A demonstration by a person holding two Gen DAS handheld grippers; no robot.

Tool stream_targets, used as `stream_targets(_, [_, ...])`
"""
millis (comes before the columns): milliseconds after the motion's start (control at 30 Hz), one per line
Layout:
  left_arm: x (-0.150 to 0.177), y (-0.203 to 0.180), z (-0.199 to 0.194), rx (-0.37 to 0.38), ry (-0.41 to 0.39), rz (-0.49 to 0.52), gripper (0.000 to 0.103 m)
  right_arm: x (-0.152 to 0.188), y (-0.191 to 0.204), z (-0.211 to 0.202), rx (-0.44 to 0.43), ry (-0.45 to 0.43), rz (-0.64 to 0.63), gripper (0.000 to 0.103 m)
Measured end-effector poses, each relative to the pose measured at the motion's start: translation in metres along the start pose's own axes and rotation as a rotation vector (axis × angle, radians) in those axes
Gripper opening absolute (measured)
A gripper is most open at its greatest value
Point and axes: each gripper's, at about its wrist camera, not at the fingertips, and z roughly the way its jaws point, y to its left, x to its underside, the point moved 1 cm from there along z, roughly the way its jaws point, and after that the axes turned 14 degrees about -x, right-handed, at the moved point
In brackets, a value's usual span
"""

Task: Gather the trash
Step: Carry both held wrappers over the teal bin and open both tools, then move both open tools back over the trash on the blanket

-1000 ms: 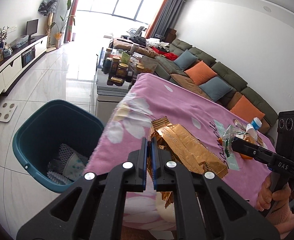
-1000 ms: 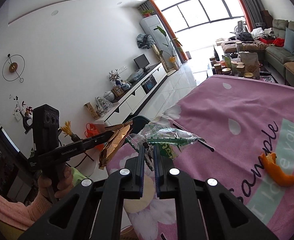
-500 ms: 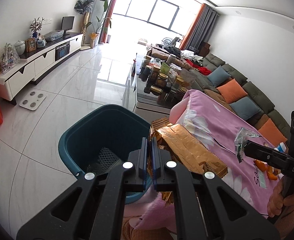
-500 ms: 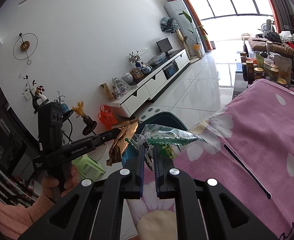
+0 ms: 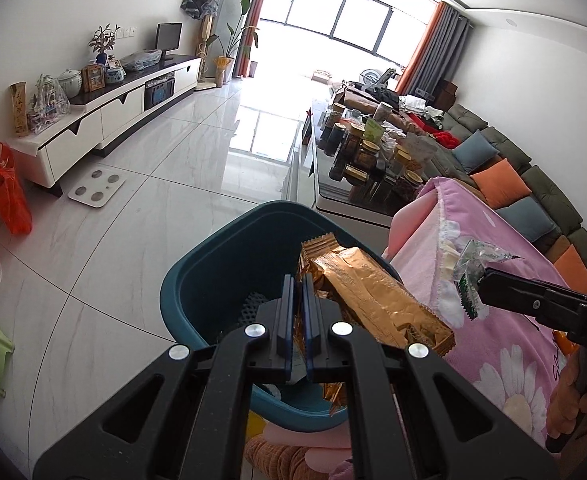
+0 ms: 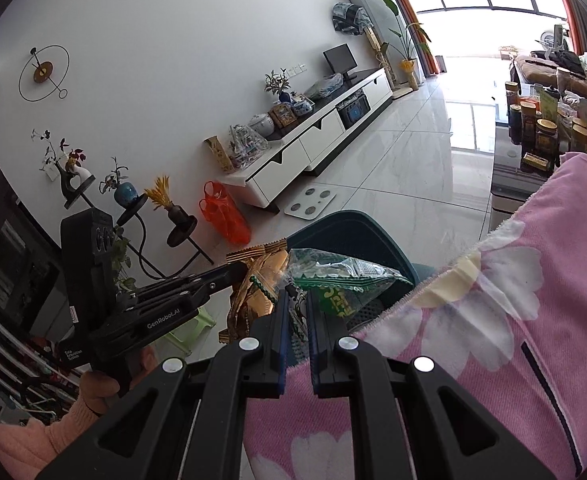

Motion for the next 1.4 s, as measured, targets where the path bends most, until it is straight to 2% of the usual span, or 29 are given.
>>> stream_targets(467, [0.002, -0.005, 0.041, -0.076, 0.055, 0.012, 0.005, -0.017, -0.02, 0.052, -0.008, 0.109, 0.081, 0.01])
stream_targets(733, [0.003, -0.011, 0.062, -0.086, 0.082, 0.01, 0.008, -0.02, -0.031, 0.061, 0.021, 0.122, 0.125, 0.013])
stream_targets(967, [0.005, -0.016, 0.072, -0.084, 0.092, 0.005, 0.026, -0.015, -0.034, 0.051, 0.035, 0.1, 0.132, 0.018])
stream_targets(1067, [0.006, -0.019, 0.07, -0.079, 0.087, 0.007, 0.026, -0.013, -0.033, 0.041, 0.038, 0.08, 0.128, 0.019])
stream_targets(1133, [0.006, -0.02, 0.062, -0.063, 0.072, 0.008, 0.028, -0.011, -0.033, 0.032, 0.041, 0.064, 0.121, 0.022])
stream_targets(1267, [0.004, -0.029, 0.037, -0.038, 0.011, 0.029, 0.039, -0.004, -0.025, 0.006, 0.05, 0.012, 0.088, 0.027])
stream_targets(1400, [0.006, -0.047, 0.006, 0.027, -0.044, 0.063, 0.046, 0.008, -0.015, -0.028, 0.067, -0.053, 0.053, 0.032])
